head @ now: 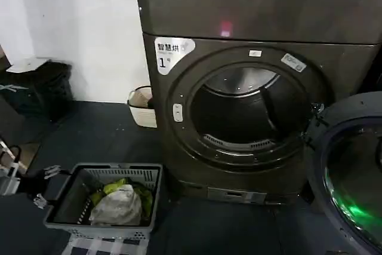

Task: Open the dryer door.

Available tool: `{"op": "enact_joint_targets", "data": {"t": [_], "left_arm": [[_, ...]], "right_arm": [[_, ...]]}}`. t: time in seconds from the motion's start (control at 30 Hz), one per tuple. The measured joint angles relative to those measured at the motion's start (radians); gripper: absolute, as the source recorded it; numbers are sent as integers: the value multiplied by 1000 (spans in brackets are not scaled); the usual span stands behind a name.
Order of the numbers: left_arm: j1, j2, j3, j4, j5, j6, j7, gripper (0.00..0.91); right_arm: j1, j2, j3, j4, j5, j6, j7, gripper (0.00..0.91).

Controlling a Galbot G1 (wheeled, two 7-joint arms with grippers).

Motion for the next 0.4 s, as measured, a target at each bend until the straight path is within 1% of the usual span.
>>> {"op": "enact_joint_targets", "data": {"t": [0.4], "left_arm": [[1, 7, 0, 1, 23, 0, 7, 907]], "right_arm": [[-8, 10, 0, 0, 0, 3, -2, 907]]}}
